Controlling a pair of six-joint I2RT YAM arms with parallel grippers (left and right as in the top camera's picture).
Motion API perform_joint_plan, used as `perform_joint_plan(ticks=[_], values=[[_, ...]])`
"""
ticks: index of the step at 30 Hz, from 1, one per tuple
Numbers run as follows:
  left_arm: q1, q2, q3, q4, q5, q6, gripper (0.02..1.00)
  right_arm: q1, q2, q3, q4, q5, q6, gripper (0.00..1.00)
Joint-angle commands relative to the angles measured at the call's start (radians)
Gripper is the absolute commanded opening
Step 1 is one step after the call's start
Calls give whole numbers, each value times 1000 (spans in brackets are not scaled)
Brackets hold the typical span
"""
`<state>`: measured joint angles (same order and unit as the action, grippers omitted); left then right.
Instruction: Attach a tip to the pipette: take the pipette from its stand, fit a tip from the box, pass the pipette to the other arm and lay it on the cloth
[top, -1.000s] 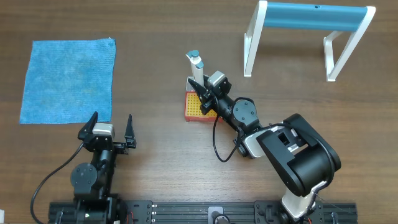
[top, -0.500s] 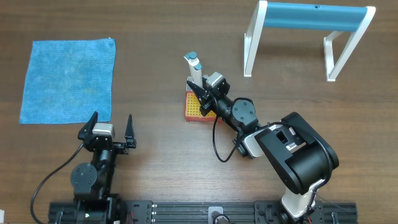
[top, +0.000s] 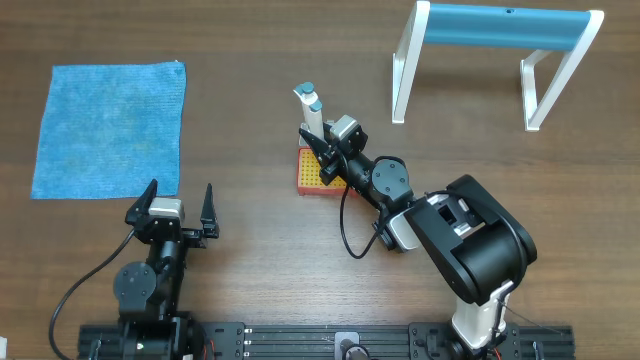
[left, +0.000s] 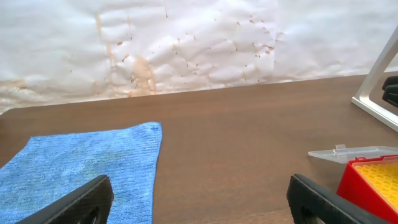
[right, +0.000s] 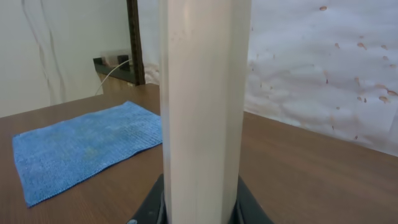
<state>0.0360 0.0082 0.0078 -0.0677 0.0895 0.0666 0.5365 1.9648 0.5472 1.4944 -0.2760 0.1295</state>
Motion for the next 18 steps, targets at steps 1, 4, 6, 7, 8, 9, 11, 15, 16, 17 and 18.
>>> perform_joint_plan(ticks=[1,4,6,7,8,9,11,15,16,17,18], values=[[-4,-5,-2,-7,-4,-9,901,0,60,-39,-31,-14,7,80],[-4,-5,-2,-7,-4,-9,904,1,60,-80,-31,-14,7,82],[-4,-5,-2,-7,-4,-9,901,1,60,-98,-30,-14,7,82],[-4,-5,-2,-7,-4,-9,901,1,60,-106,-31,-14,7,82],[-4,-5,-2,-7,-4,-9,904,1,60,-111,-31,-14,7,82],[-4,-5,-2,-7,-4,-9,901,0,60,-116,-31,-14,7,82],[-4,-5,-2,-7,-4,-9,901,0,60,-119,-31,-14,7,82],[-4,-5,-2,-7,-4,-9,901,0,61,-123,-32,-14,7,80],[-4,-5,-2,-7,-4,-9,901,0,61,-125,-32,-14,6,82],[-4,-5,-2,-7,-4,-9,901,-1,61,-126,-33,-14,6,80],[-4,-5,-2,-7,-4,-9,901,-3,61,-129,-34,-14,6,82]])
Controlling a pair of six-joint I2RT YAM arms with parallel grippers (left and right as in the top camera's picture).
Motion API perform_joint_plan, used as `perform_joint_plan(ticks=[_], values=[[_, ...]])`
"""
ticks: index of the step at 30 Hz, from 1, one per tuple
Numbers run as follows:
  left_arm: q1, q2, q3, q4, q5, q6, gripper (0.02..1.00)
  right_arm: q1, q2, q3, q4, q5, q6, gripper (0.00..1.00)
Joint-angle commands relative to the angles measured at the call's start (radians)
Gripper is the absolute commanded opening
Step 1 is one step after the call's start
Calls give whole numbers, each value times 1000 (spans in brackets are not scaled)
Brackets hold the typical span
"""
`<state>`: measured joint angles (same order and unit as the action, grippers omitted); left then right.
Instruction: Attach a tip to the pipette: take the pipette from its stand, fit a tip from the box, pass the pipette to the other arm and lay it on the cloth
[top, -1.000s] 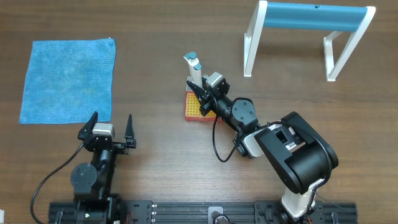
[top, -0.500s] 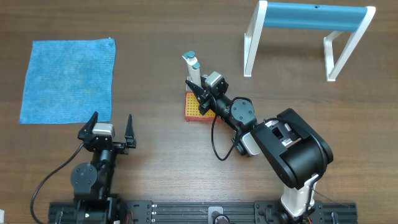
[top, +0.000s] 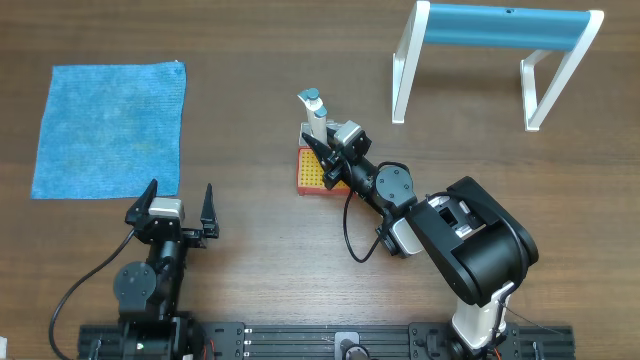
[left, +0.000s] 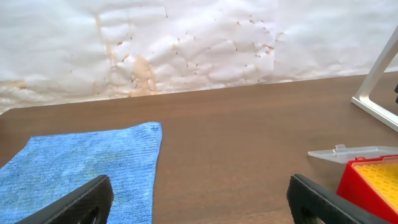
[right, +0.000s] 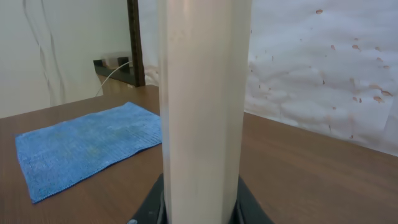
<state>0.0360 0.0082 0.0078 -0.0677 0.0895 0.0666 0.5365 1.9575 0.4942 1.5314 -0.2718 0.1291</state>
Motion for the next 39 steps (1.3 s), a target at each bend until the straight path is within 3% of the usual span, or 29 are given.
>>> perform_joint_plan(ticks=[1,24,32,39], values=[[-4,-5,-2,-7,-4,-9,904,-4,68,-81,-71,-18,7,80],[-4,-5,-2,-7,-4,-9,901,-4,108,-77,-68,-18,7,80],[-4,-5,-2,-7,-4,-9,901,-11,-168,-4,-76,-18,7,80],[-4,-5,-2,-7,-4,-9,901,-19,-420,31,-255,-19,7,80]])
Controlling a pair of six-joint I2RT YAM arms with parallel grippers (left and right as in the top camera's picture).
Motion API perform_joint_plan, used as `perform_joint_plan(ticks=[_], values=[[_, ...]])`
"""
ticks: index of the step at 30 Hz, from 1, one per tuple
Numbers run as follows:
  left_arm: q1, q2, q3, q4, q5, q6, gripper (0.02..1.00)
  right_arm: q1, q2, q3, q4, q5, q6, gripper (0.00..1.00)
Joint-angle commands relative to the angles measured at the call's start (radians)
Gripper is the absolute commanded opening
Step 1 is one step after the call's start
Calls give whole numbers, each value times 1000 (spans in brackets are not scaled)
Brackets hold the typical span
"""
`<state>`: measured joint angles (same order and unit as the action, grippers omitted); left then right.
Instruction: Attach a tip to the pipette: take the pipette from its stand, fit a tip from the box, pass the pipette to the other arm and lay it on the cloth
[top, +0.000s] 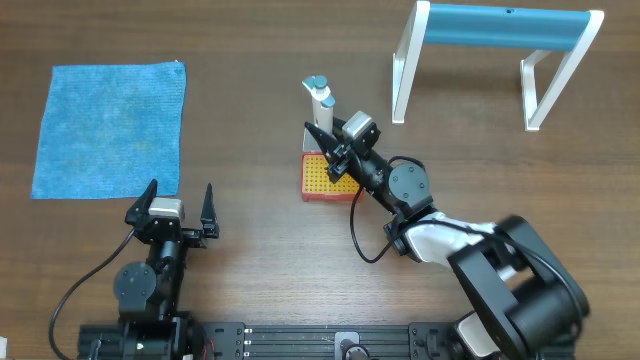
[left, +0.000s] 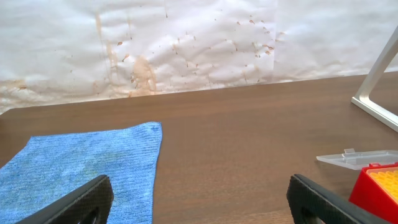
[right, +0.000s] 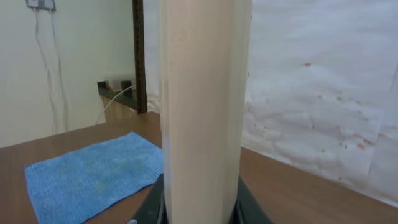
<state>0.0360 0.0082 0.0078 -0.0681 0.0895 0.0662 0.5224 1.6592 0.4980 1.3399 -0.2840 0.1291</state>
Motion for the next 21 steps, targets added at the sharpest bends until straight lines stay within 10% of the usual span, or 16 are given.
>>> perform_joint_plan(ticks=[1,6,13,21], values=[[-4,-5,-2,-6,-4,-9,901,-1,-199,46,-187,-34,7,80],[-4,-5,-2,-6,-4,-9,901,5,-472,226,-934,-129,8,80],[-4,-5,-2,-6,-4,-9,904,4,-548,226,-1063,-129,11,82],[-4,-5,-2,-3,27,-10,904,5,-548,226,-1094,-128,451,80]])
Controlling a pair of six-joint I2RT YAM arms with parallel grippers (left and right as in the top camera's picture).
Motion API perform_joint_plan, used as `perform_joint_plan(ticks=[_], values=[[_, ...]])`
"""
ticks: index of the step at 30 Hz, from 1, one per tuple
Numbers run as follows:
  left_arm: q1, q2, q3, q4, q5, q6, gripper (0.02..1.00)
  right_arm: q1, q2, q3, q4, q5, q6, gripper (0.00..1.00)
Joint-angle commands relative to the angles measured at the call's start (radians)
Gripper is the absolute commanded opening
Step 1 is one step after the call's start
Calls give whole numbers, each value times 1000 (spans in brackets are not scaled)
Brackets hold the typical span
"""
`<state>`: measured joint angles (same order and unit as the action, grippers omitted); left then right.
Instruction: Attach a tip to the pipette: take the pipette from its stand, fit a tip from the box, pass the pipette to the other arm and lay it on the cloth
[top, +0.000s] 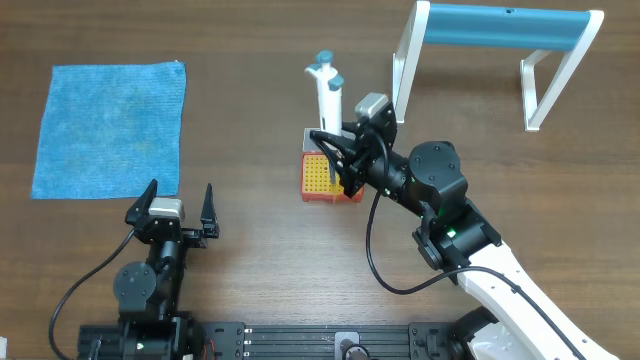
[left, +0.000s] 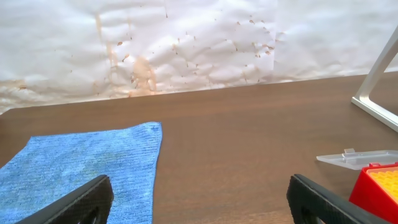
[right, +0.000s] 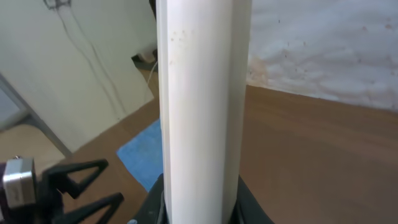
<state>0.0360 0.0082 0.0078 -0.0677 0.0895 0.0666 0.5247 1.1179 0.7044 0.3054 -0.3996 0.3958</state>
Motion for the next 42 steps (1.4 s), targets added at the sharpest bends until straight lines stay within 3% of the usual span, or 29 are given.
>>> perform_joint_plan(ticks=[1,2,3,5,7,9,11,13,16,20,22,25,31,33,42], values=[[-4,-5,-2,23,143,-24,901,1,-6,19,-95,-12,185,80],[-4,-5,-2,69,256,-113,901,1,-1,19,-128,-13,213,80],[-4,-5,-2,143,372,-361,901,1,4,19,-145,-13,246,80],[-4,-5,-2,230,441,-926,901,2,11,19,-154,-14,266,82],[-4,-5,-2,187,445,-1483,904,2,12,19,-155,-14,268,82],[-4,-5,-2,158,332,-1526,904,2,12,19,-156,-14,349,82],[-4,-5,-2,157,277,-1584,901,2,12,19,-156,-69,363,82],[-4,-3,-2,111,307,-1580,904,2,12,19,-157,-132,363,82],[-4,49,-2,131,384,-1578,906,2,12,19,-156,-196,363,82],[-4,301,7,513,537,-1582,901,1,12,19,-156,-197,363,82],[-4,426,42,584,603,-1581,901,1,12,19,-156,-226,363,82],[-4,714,190,679,808,-1527,906,1,12,19,-156,-298,363,82],[-34,1212,557,897,1177,-1418,906,1,12,19,-156,-301,363,82],[-65,1297,618,970,1210,-1419,901,1,12,19,-154,-300,363,82],[-241,1399,683,1035,1197,-1413,901,2,12,19,-146,-310,364,82]])
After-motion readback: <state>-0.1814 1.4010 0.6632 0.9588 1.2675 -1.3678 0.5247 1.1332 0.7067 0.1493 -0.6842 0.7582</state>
